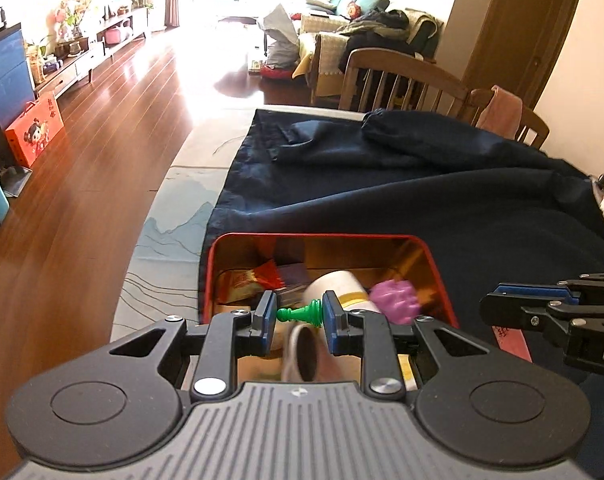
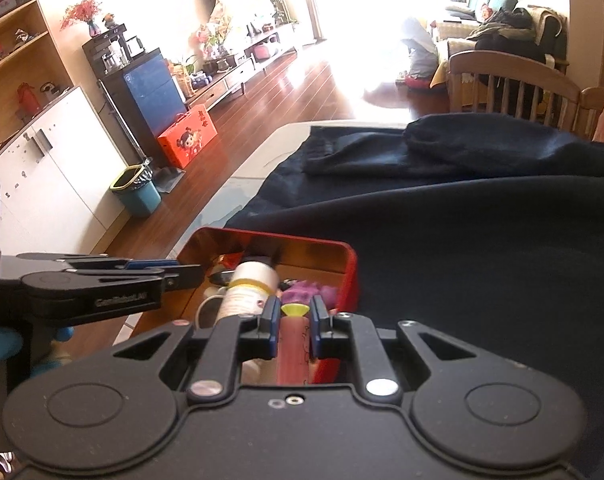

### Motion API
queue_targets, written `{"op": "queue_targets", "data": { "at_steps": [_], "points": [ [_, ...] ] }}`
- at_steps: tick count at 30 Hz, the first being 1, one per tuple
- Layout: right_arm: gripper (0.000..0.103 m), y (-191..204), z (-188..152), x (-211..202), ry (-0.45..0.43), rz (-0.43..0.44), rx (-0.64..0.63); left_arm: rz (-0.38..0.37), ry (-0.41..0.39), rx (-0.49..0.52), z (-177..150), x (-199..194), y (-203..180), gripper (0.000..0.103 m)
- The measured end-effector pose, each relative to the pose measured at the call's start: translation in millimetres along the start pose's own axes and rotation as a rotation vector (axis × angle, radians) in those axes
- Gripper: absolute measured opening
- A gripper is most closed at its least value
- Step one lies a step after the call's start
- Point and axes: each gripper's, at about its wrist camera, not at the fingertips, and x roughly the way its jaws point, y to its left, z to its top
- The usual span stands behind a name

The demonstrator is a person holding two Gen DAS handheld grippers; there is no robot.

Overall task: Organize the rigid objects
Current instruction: 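Lower into the tin and open both grippers to release pawn and stick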

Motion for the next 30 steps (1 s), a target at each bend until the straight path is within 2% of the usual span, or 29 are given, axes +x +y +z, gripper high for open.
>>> {"op": "queue_targets", "data": {
  "at_steps": [8,21,25,30],
  "points": [
    [0.014,11,-14,21,0.049,-0.013,0.002,0.010,0.023,0.028,-8,18,8,0.024],
    [0.015,15,-25,33,0.088,-0.043,0.000,0.021,0.026,0.054,-12,29,6,0.024],
    [0.022,16,-29,34,0.097,-0.048,-0.002,0.037,0.023,0.056,-13,28,4,0.024],
    [0.025,17,-30,31,0.096,-0.050,-0.011,0.051,0.023,0.059,-15,26,1,0.024]
  ]
}}
